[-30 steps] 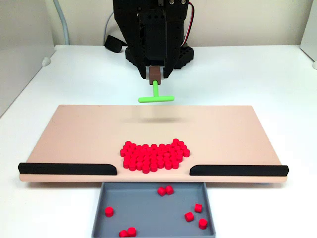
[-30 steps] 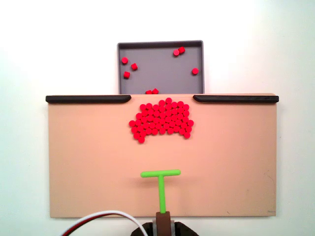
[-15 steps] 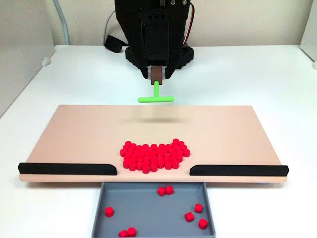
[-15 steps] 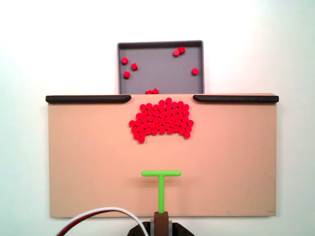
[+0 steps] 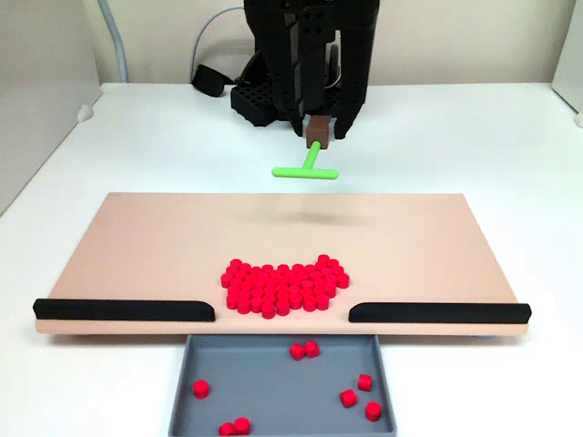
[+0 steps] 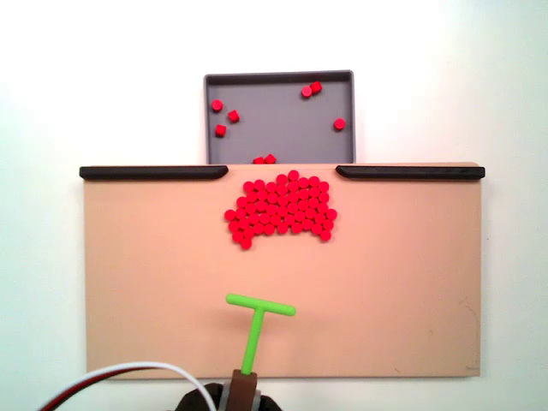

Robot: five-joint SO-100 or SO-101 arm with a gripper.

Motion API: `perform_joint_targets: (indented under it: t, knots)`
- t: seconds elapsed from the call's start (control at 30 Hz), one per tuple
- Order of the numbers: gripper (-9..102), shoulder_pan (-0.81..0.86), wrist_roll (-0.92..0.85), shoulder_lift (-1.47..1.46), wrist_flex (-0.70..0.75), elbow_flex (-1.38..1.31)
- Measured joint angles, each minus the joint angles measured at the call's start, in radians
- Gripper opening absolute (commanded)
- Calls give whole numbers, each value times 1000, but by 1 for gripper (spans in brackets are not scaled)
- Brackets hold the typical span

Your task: Push granules from left to the grey container

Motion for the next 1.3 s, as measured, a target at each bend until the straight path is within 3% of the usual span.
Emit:
perform_joint_targets:
  t: [0.2, 0.93, 1.3]
  knots:
    - [0, -51, 176, 9, 0, 0]
    - [0, -176, 555, -61, 0, -5]
    - [0, -213, 749, -175, 0, -129]
